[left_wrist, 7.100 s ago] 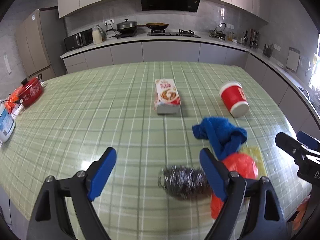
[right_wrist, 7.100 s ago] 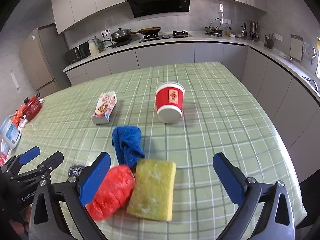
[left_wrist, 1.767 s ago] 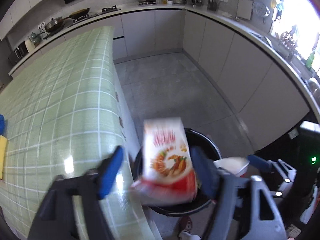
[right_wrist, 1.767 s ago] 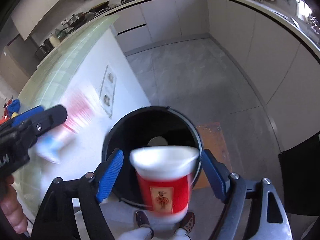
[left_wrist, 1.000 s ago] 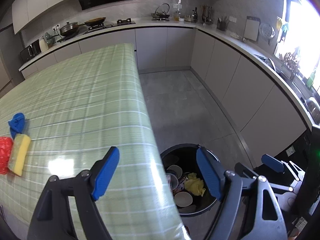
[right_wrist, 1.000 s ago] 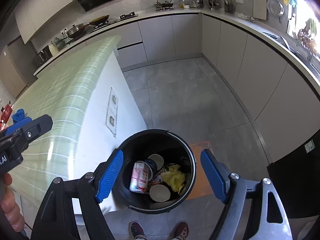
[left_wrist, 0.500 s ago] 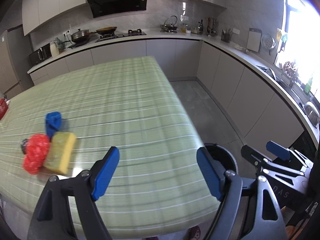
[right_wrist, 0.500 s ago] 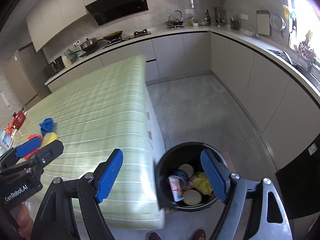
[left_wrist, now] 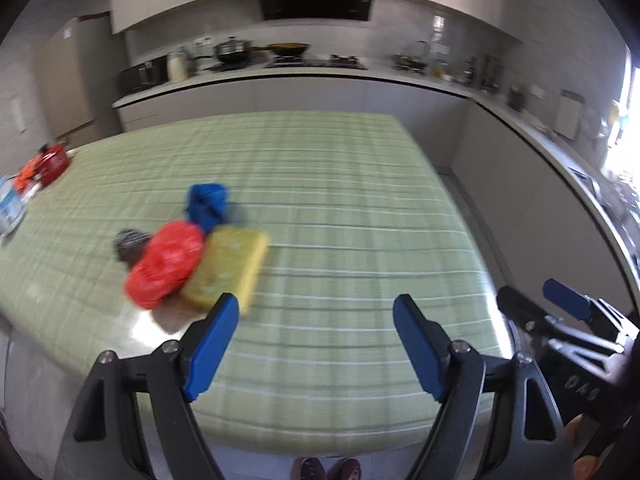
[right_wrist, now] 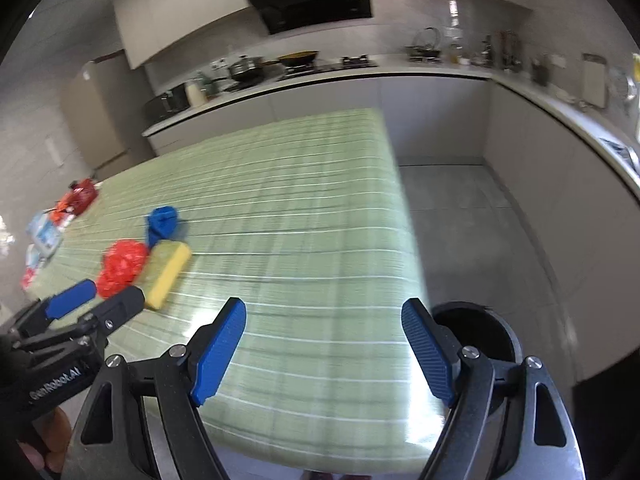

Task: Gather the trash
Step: 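Lower both open grippers toward the steel wool, red bag and sponge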

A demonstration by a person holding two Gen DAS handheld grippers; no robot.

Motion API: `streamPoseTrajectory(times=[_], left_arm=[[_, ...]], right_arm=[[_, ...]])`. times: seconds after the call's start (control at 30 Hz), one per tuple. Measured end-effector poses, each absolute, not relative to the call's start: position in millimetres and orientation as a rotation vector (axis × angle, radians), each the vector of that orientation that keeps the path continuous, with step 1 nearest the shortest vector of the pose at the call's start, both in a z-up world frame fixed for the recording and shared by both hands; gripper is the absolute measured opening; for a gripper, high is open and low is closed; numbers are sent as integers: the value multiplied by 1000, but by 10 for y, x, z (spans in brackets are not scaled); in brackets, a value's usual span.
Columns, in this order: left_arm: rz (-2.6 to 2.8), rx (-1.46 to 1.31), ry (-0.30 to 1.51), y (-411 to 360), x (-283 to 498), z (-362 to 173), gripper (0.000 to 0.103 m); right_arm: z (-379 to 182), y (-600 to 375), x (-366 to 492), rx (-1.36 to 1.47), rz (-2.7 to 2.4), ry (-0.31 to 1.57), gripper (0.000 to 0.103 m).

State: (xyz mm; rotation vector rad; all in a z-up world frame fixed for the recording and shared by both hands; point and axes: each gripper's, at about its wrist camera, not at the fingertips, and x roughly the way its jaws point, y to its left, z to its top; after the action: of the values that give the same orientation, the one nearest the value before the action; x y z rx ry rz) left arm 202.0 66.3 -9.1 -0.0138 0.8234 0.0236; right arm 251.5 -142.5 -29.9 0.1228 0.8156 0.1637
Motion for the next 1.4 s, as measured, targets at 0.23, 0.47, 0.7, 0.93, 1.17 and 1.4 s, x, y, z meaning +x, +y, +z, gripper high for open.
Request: streamPoseTrajectory(times=[0.23,0.47,0.7,0.93,1.17,1.4], left_arm=[[165,-53,839,1339,1957,-202,81],[189,-66,835,1963,2089,-269,81],[32,7,873,2246,2437,-431,81],[-95,63,901,2192,2681,-550,81],[-71,70,926,2238,2817,-690,81],[-16,54,936,2443,2793,-715,81]], right_arm=[[-376,-896,2657,112,268,838,82],[-367,-291,2792,88,277,832,82],[-527,267,2965,133,210,865,82],[-601,386,2964,160,90,887,82],[-668,394,3024,163,76,904,82],[-793,590,3195,158,128,934,82]])
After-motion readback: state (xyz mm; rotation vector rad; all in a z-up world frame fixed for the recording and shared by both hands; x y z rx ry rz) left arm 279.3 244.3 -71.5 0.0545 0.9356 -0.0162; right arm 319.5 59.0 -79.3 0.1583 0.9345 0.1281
